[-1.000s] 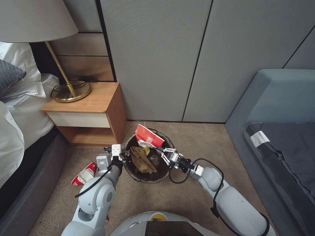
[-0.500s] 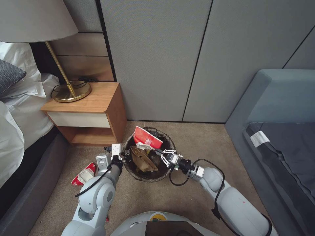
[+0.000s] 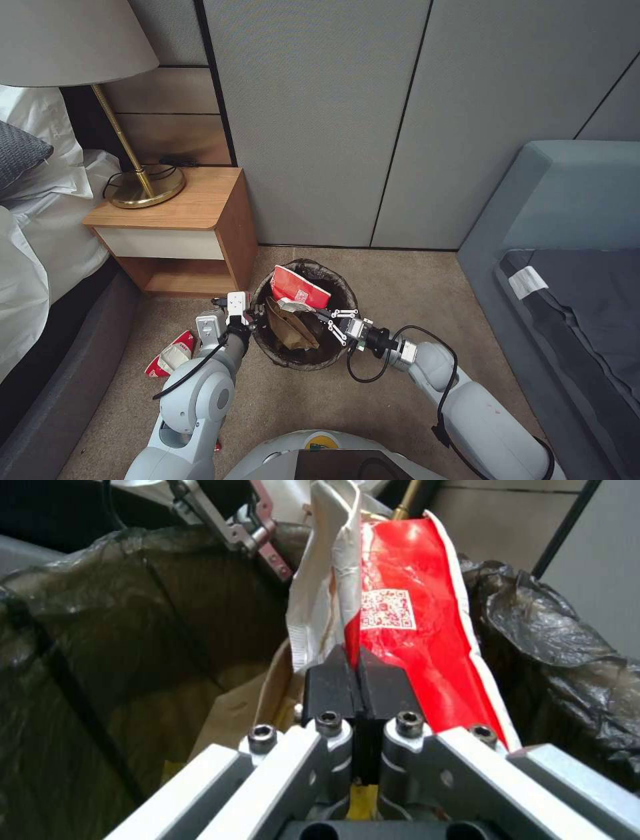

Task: Pick up the trash bin, then pick up the garbage from the floor and place it into the trash bin.

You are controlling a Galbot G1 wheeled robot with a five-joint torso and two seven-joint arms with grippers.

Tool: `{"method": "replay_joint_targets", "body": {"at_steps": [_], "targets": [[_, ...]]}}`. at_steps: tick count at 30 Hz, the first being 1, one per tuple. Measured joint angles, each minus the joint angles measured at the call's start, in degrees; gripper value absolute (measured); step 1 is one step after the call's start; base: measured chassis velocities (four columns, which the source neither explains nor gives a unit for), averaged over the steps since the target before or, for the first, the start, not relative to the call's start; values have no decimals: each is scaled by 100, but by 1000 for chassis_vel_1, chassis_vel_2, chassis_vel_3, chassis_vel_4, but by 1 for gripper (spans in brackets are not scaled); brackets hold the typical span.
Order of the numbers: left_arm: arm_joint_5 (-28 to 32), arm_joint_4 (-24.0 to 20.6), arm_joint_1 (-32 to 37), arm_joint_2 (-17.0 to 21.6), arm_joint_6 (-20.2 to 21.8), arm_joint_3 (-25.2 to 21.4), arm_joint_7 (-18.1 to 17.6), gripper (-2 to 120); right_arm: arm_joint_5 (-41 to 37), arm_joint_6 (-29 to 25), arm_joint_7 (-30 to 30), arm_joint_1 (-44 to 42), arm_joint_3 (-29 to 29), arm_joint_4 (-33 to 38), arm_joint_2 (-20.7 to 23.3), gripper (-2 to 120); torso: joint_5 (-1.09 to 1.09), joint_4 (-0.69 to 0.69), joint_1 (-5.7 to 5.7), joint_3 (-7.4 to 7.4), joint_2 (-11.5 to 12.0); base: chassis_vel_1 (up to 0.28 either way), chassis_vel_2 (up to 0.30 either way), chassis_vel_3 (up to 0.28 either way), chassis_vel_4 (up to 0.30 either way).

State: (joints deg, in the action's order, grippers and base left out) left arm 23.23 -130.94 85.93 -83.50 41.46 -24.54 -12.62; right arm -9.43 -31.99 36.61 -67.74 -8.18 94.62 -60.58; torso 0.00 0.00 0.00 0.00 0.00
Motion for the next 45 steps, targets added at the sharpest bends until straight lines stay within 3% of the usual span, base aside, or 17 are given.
{"method": "replay_joint_targets", "body": {"at_steps": [40, 45], "targets": [[43, 27, -62, -15, -27, -57, -39, 2, -352, 11, 519, -141, -273, 137, 84, -1, 0, 0, 0, 0, 0, 0, 0, 0, 0], [42, 27, -57, -20, -34, -52, -34, 2, -331, 5, 496, -93, -259, 92, 56, 18, 0, 0, 0, 0, 0, 0, 0, 0, 0]]}}
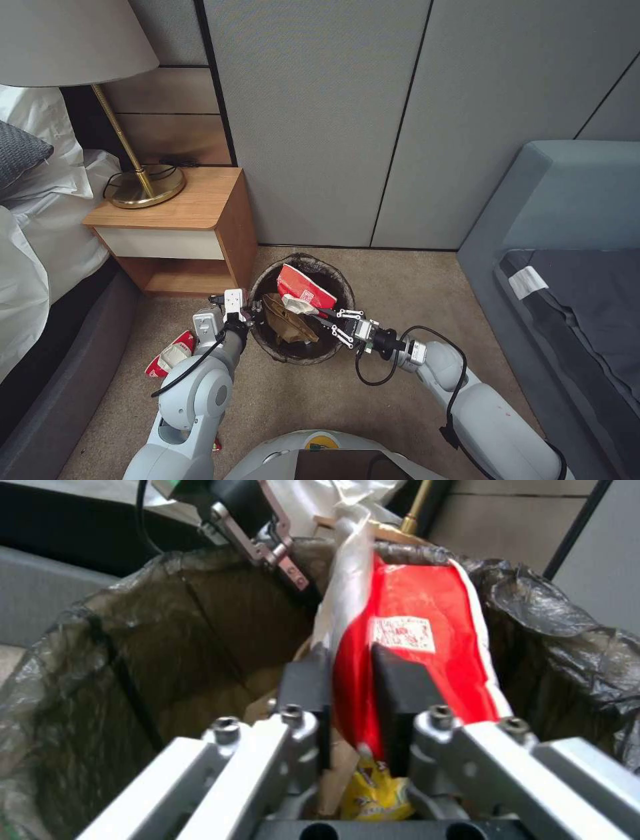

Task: Pick up the trash bin, then pick up the garbage from the floor and place it into the trash bin.

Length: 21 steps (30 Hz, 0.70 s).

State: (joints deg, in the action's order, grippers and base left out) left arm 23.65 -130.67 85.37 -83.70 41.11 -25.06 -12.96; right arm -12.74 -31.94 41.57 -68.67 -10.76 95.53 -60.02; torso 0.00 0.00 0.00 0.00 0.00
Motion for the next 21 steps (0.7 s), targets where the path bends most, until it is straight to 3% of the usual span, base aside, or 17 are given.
{"method": "replay_joint_targets", "body": {"at_steps": [21], "targets": [[1, 27, -14, 4, -3, 9, 11, 2, 10, -6, -4, 14, 2, -23, 1, 90, 0, 0, 0, 0, 0, 0, 0, 0, 0]]}}
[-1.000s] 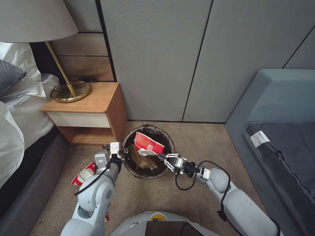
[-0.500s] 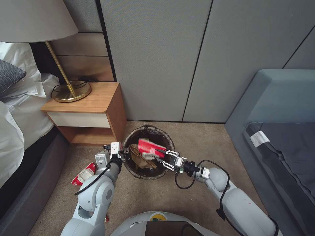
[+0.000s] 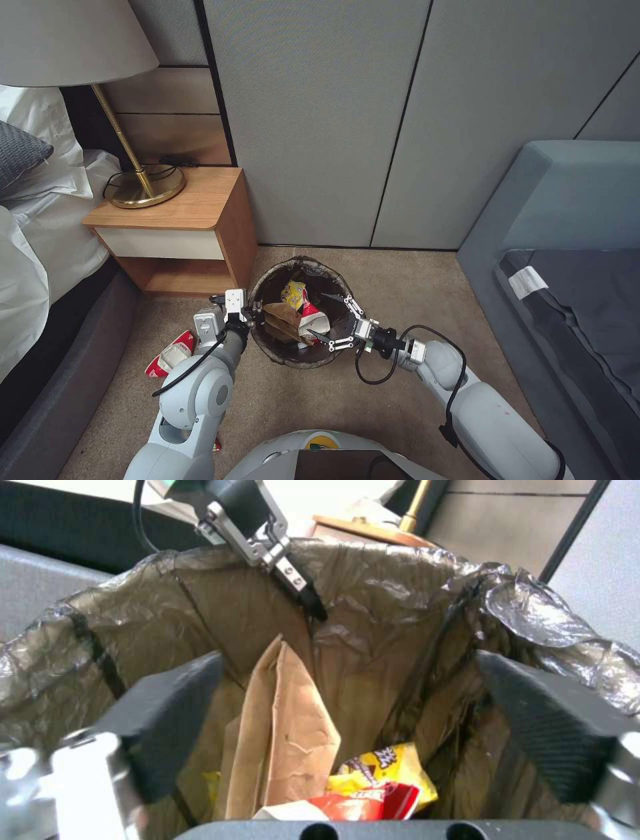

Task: Pick up the trash bin, then pick up the garbage from the floor and place it into the trash bin.

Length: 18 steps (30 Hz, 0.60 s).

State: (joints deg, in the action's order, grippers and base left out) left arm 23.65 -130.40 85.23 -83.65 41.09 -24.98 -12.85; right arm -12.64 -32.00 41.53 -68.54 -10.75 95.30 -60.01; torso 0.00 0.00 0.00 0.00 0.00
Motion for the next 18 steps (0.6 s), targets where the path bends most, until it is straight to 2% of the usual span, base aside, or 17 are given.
{"method": "replay_joint_targets", "body": {"at_steps": [1, 2, 7, 10, 13, 14, 15, 16, 18], "targets": [[0, 0, 0, 0, 0, -1, 1, 2, 0, 0, 0, 2, 0, -1, -1, 97, 0, 0, 0, 0, 0, 0, 0, 0, 0], [0, 0, 0, 0, 0, -2, 1, 2, 0, 0, 0, 3, 1, -1, -4, 98, 0, 0, 0, 0, 0, 0, 0, 0, 0], [1, 0, -1, -1, 0, -2, 5, 0, 1, 0, -13, 9, 7, 2, -11, 100, 0, 0, 0, 0, 0, 0, 0, 0, 0], [-1, 7, 0, 1, -11, -17, 7, 0, 1, 6, -250, -23, 17, 169, -27, 100, 0, 0, 0, 0, 0, 0, 0, 0, 0], [-11, 18, 13, 1, -37, -14, 20, 0, 197, 104, -1128, -129, -65, 700, -181, 100, -1, 0, 0, 0, 0, 0, 0, 0, 0], [-11, 18, 13, 1, -37, -14, 20, 0, 197, 104, -1128, -129, -65, 700, -181, 100, -1, 0, 0, 0, 0, 0, 0, 0, 0], [-29, 20, 25, 10, -44, -18, 25, 0, 487, 254, -2043, -250, -161, 1004, -368, 100, -1, 1, 0, 0, 0, 0, 0, 0, 0], [-34, 21, 30, 16, -47, -18, 29, 0, 577, 374, -2397, -319, -201, 1135, -434, 100, 0, 1, 0, 0, 0, 0, 0, 0, 0], [-36, 21, 32, 18, -48, -19, 30, 0, 613, 435, -2555, -357, -221, 1196, -460, 100, 0, 1, 0, 0, 0, 0, 0, 0, 0]]}}
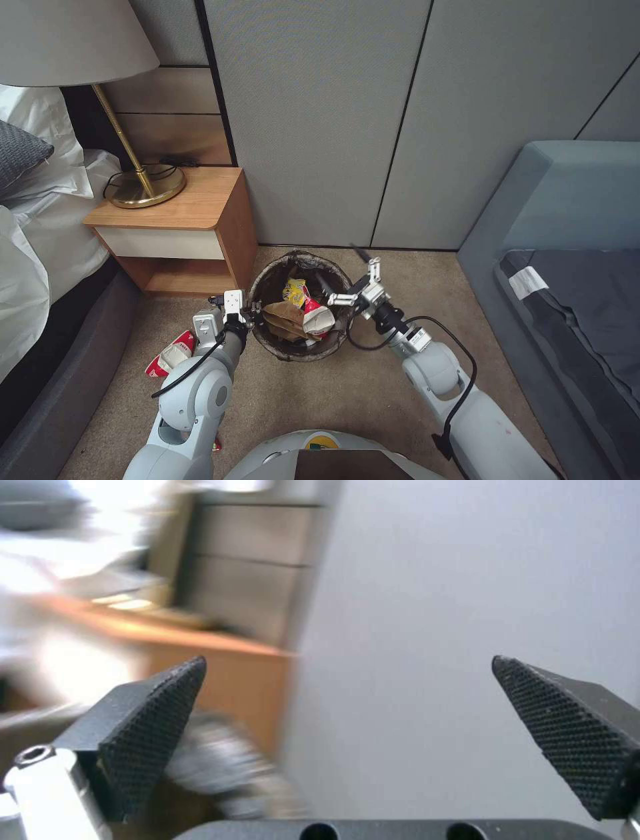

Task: Pick up the trash bin, then pick up the garbage from the floor and place it into the trash bin.

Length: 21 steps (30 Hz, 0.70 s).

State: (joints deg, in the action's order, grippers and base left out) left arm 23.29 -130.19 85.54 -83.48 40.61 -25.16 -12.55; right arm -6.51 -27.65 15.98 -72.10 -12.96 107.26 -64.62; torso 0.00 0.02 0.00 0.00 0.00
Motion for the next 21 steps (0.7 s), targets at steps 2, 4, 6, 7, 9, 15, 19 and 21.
{"method": "replay_joint_targets", "body": {"at_steps": [2, 4, 6, 7, 9, 15, 19, 21], "targets": [[-16, 0, 12, 11, -16, -15, 2, 0, 138, 304, -707, -185, -98, 262, -173, 100, -3, -1, 0, 0, 0, 0, 0, 0, 0], [-21, -2, 19, 17, -21, -21, 3, 0, 195, 425, -1023, -289, -148, 386, -273, 100, -2, -3, 0, 0, 0, 0, 0, 0, 0], [-48, -6, 48, 40, -54, -42, 5, 0, 349, 634, -1791, -623, -340, 686, -598, 100, -1, -3, 0, 0, 0, 0, 0, 0, 0], [-64, -6, 60, 57, -70, -57, 5, 0, 382, 676, -2012, -768, -435, 806, -727, 100, 0, -2, 0, 0, 0, 0, 0, 0, 0], [-83, -6, 74, 80, -86, -73, 5, 0, 388, 697, -2269, -965, -584, 944, -889, 100, -1, -3, 0, 0, 0, 0, 0, 0, 0], [-154, -33, 194, 142, -132, -84, 1, 0, 387, 246, -2812, -1366, -1195, 1075, -1293, 99, -1, -1, 0, 0, 0, 0, 0, 0, 0], [-257, -46, 247, 165, -193, -94, 2, 0, 435, -305, -2769, -1471, -1448, 807, -1406, 98, 0, -1, 0, 0, 0, 0, 0, 0, 0], [-306, -46, 258, 165, -219, -95, 2, 0, 450, -386, -2758, -1491, -1477, 717, -1424, 98, 0, -1, 0, 0, 0, 0, 0, 0, 0]]}}
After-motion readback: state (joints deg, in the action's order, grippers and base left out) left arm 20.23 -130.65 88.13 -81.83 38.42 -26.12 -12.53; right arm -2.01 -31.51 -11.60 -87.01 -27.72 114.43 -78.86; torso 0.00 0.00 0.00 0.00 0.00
